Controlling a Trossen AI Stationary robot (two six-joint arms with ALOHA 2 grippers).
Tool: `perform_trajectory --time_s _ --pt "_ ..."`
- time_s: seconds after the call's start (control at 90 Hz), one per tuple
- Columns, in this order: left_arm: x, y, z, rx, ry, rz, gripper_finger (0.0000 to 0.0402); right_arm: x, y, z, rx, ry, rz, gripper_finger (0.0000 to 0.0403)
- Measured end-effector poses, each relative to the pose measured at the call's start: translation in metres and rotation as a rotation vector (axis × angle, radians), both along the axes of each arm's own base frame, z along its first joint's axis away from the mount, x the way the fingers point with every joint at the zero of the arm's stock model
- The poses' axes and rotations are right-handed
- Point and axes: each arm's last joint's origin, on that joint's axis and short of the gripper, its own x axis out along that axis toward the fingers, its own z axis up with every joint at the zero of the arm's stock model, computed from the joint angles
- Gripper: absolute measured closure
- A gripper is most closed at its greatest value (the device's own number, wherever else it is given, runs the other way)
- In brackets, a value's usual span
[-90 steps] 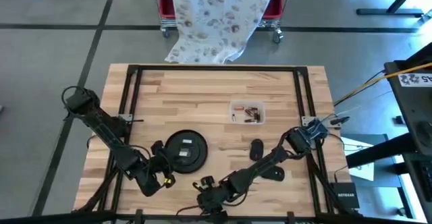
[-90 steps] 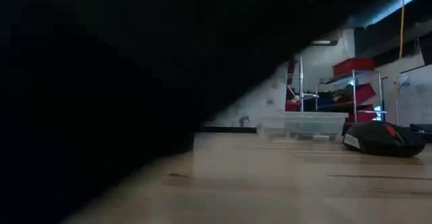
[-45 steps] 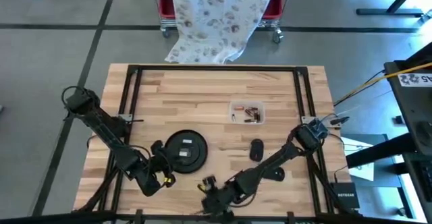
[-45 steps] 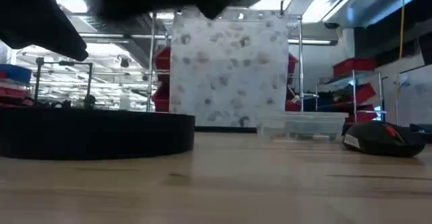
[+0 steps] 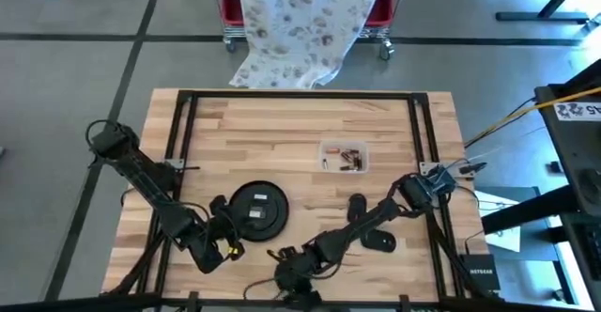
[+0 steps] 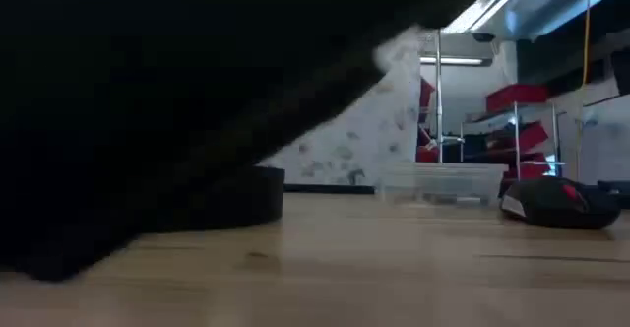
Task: Insert battery
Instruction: Insert the black battery into the wall clock
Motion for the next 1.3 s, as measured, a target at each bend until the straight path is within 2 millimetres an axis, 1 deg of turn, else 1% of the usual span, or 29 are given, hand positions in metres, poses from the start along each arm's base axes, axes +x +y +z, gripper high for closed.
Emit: perform_trajectory --time_s 0.078,0.167,0.311,0.378,0.511,0.611,0.667,0.778,0.844,0.911,0.944,1.078,1.144,1.189,1.244,1.278,1.3 --pt "0.0 0.0 0.0 0.002 0.0 0.0 0.032 0.0 0.002 -0.002 -0.01 -0.026 0.025 0.0351" --pt "0.0 0.0 0.0 0.001 0.0 0.0 0.032 -0.001 0.009 0.002 -0.003 -0.071 0.049 0.0358" --pt "0.0 0.0 0.0 0.001 0.0 0.0 0.032 -0.004 0.016 0.003 0.043 -0.086 0.152 0.0361" --pt "0.0 0.0 0.0 0.002 0.0 0.0 0.032 -0.005 0.017 0.004 0.04 -0.102 0.167 0.0362" --pt "0.0 0.0 0.0 0.002 0.0 0.002 0.032 -0.004 0.016 0.003 0.051 -0.093 0.173 0.0362" --pt "0.001 0.001 0.0 0.002 0.0 0.003 0.032 -0.001 0.012 -0.002 0.104 -0.062 0.208 0.0362" --pt "0.001 0.001 0.0 0.002 0.0 0.005 0.032 0.0 0.013 -0.008 0.112 -0.048 0.218 0.0362" --pt "0.002 0.002 0.0 0.003 0.0 0.009 0.032 0.001 0.009 -0.014 0.108 -0.026 0.215 0.0362" --pt "0.002 0.002 0.0 0.003 0.0 0.011 0.032 0.002 0.007 -0.016 0.084 -0.025 0.194 0.0362" --pt "0.002 0.003 0.0 0.004 0.001 0.014 0.032 0.003 0.003 -0.017 0.014 -0.034 0.141 0.0362" --pt "0.003 0.003 0.0 0.004 0.001 0.016 0.032 0.002 0.001 -0.013 -0.052 -0.05 0.092 0.0362" --pt "0.003 0.003 0.0 0.002 0.002 0.015 0.032 -0.008 -0.011 0.007 -0.42 -0.132 -0.137 0.0379" --pt "0.003 0.003 0.0 0.003 0.005 0.014 0.032 -0.014 -0.015 0.023 -0.561 -0.184 -0.205 0.0391" --pt "0.002 0.004 0.0 0.005 0.008 0.014 0.032 -0.019 -0.016 0.04 -0.591 -0.214 -0.208 0.0397" --pt "0.002 0.004 0.0 0.004 0.008 0.014 0.032 -0.025 -0.015 0.06 -0.574 -0.232 -0.202 0.0401" --pt "0.002 0.004 0.0 0.004 0.01 0.013 0.032 -0.026 -0.015 0.069 -0.549 -0.237 -0.204 0.04" --pt "0.002 0.004 0.0 0.004 0.01 0.013 0.032 -0.028 -0.015 0.071 -0.535 -0.227 -0.202 0.0399"
